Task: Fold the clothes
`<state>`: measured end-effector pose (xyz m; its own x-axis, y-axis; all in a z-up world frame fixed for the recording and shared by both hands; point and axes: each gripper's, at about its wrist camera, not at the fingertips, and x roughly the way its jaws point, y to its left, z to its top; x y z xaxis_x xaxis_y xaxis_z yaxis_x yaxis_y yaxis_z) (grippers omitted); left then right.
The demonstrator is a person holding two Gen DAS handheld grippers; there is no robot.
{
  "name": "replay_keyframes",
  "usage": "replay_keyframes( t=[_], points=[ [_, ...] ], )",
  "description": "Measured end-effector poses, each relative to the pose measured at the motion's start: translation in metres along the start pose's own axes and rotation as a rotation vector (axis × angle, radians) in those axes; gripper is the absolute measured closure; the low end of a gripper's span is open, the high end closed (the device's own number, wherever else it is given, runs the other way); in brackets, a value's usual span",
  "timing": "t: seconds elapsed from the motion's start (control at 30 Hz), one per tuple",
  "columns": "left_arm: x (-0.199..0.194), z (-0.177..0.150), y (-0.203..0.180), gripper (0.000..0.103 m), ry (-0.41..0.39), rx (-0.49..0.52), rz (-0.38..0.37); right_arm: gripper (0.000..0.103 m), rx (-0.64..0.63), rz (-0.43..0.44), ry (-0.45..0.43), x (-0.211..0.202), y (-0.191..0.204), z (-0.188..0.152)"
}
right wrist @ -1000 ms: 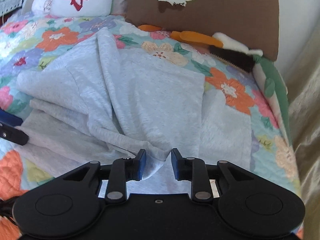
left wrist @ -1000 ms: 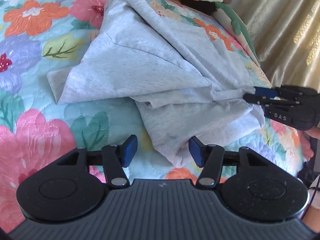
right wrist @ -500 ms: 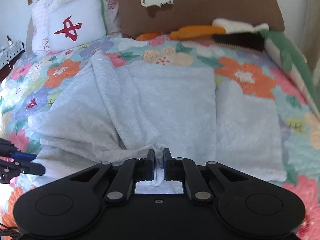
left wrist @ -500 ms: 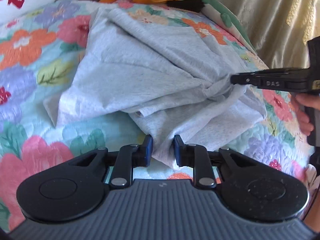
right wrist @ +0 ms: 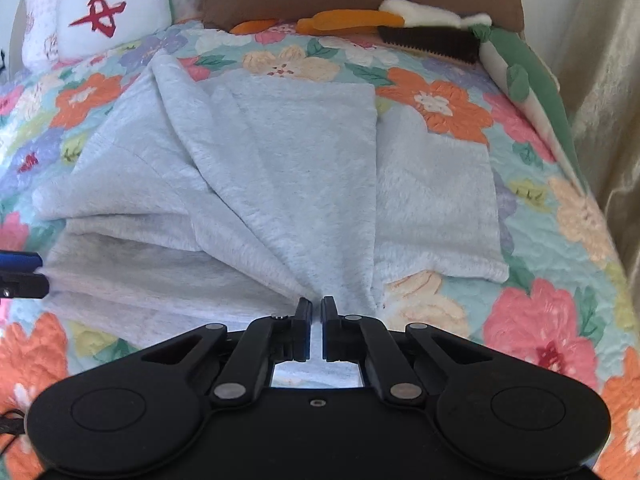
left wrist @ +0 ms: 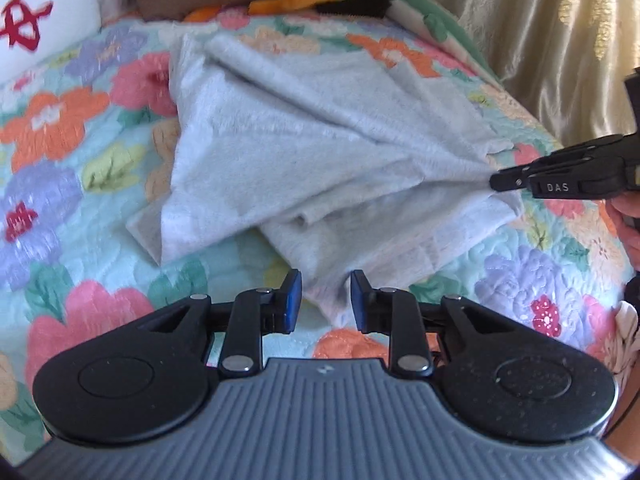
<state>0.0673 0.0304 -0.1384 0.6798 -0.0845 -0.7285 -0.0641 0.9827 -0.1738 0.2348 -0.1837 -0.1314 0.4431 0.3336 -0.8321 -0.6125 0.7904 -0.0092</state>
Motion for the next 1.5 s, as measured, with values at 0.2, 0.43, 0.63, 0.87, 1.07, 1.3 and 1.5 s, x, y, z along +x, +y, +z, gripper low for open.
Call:
replay_keyframes(
  t=[0.2, 0.43, 0.63, 0.87, 1.07, 1.3, 1.5],
  points=[
    [-0.009, 0.016, 0.000, 0.077, -0.045, -0.012, -0.087, 0.100, 0.188, 0.084, 0.047, 0.004, -0.028, -0.003],
    [0.059, 0.028, 0.007, 0.077, 0.213, -0.052, -0.076, 0.077, 0.436, 0.301, 0.107, 0.017, -0.061, -0.013],
    [0.072, 0.027, 0.005, 0.077, 0.265, -0.037, -0.076, 0.047, 0.252, 0.304, 0.113, 0.022, -0.033, -0.005],
    [0.070, 0.026, 0.002, 0.077, 0.250, -0.055, -0.053, 0.095, 0.151, 0.283, -0.013, 0.046, -0.024, 0.016],
    [0.062, 0.035, -0.001, 0.075, 0.273, -0.074, -0.053, 0.096, -0.021, 0.191, -0.137, -0.009, -0.002, 0.025],
    [0.071, 0.025, -0.019, 0.075, 0.294, -0.048, -0.068, 0.096, -0.095, 0.013, 0.017, -0.005, -0.006, 0.007],
    [0.073, 0.020, -0.026, 0.074, 0.280, 0.000, -0.034, 0.094, -0.211, -0.039, 0.112, 0.028, 0.012, -0.001]
  ],
)
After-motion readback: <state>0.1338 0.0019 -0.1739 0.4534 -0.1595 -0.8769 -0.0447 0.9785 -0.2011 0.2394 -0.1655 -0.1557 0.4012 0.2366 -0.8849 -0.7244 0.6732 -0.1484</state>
